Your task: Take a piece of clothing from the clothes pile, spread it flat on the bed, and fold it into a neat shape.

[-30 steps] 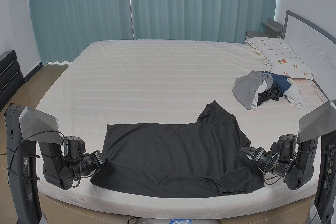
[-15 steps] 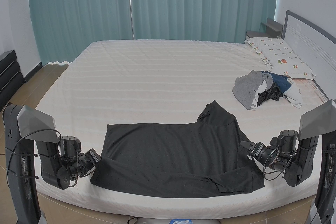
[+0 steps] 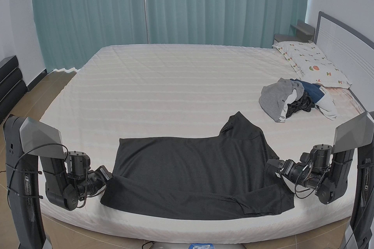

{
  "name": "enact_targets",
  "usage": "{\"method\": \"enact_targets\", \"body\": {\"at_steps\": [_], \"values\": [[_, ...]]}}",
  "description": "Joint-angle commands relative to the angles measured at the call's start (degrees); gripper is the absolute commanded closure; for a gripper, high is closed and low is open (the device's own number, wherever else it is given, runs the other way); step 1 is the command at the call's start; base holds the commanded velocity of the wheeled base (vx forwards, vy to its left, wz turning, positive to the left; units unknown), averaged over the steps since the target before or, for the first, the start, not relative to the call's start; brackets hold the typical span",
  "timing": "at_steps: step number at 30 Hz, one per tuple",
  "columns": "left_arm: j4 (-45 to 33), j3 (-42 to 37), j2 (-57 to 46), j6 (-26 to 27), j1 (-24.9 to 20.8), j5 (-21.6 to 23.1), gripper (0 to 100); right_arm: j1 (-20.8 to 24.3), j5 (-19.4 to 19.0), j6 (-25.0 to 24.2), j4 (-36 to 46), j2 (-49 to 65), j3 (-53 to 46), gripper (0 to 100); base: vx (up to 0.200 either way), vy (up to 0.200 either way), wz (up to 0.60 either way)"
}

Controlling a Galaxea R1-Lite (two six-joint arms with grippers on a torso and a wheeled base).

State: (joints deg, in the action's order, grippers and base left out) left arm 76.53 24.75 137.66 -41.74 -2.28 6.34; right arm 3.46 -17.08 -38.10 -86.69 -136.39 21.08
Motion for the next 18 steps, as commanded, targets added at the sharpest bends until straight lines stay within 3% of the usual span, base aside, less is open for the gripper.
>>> {"method": "enact_targets", "body": {"at_steps": [1,9,18], "values": [[0.0,0.0,0.2,0.0,0.1,0.0,100,-1.2,-0.8,0.7,-0.1,-1.8,-0.8,0,0.000,0.000,0.00],[0.0,0.0,0.2,0.0,0.1,0.0,100,-1.3,-4.5,3.8,-0.8,-3.8,-2.3,0,0.000,0.000,0.00],[0.0,0.0,0.2,0.0,0.1,0.0,100,-1.3,-5.2,9.5,-2.7,-7.0,-3.8,0,0.000,0.000,0.00]]}}
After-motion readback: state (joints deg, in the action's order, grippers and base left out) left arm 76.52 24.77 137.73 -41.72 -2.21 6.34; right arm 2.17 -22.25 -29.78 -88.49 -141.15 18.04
